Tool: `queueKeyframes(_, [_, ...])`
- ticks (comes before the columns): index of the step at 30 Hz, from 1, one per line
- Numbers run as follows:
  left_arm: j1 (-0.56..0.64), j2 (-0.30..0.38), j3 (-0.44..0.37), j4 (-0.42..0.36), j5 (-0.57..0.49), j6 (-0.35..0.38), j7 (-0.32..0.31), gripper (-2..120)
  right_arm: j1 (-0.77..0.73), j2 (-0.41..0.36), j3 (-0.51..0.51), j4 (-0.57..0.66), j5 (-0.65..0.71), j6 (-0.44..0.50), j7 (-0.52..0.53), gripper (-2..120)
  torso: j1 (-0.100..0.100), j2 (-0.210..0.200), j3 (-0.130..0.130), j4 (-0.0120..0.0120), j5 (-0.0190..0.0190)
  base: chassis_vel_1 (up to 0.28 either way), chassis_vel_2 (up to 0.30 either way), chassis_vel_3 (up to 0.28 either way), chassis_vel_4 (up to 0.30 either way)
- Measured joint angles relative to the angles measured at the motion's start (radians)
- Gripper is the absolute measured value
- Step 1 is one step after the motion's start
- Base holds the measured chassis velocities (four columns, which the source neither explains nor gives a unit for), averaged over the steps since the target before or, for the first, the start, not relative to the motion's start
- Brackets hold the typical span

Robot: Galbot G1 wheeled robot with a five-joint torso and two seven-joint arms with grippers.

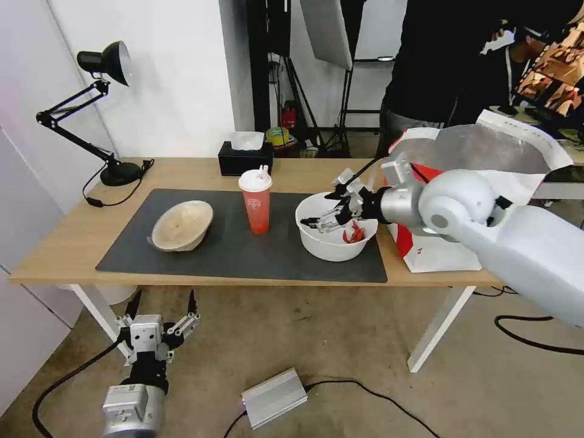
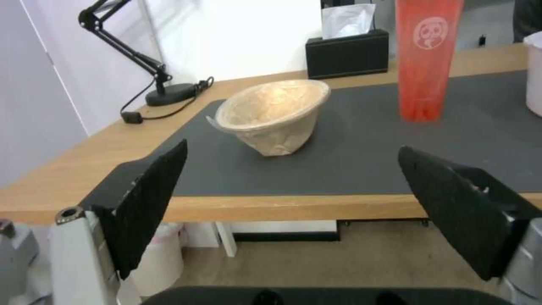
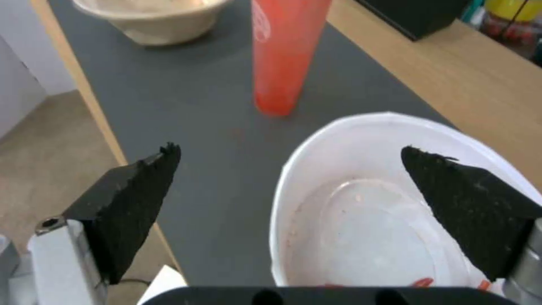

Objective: Pick up the trash from the table and place it into the takeout bag.

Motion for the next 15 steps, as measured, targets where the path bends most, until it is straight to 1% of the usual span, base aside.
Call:
queueKeyframes(5, [-0.002,0.0,-0.002,0.0,-0.001,0.0,-0.001,100,0.003,0.017,-0.022,-0.025,-0.011,0.0,0.022,100,0.0,0.0,0.0,0.0,0.0001,0.0,0.0,0.0,0.0])
queueKeyframes(15, [-0.005,0.0,-0.003,0.004,-0.002,0.0,-0.001,100,-0.026,0.042,-0.035,-0.024,-0.01,0.001,0.088,100,0.0,0.0,0.0,0.0,0.0,0.0,0.0,0.0,0.0])
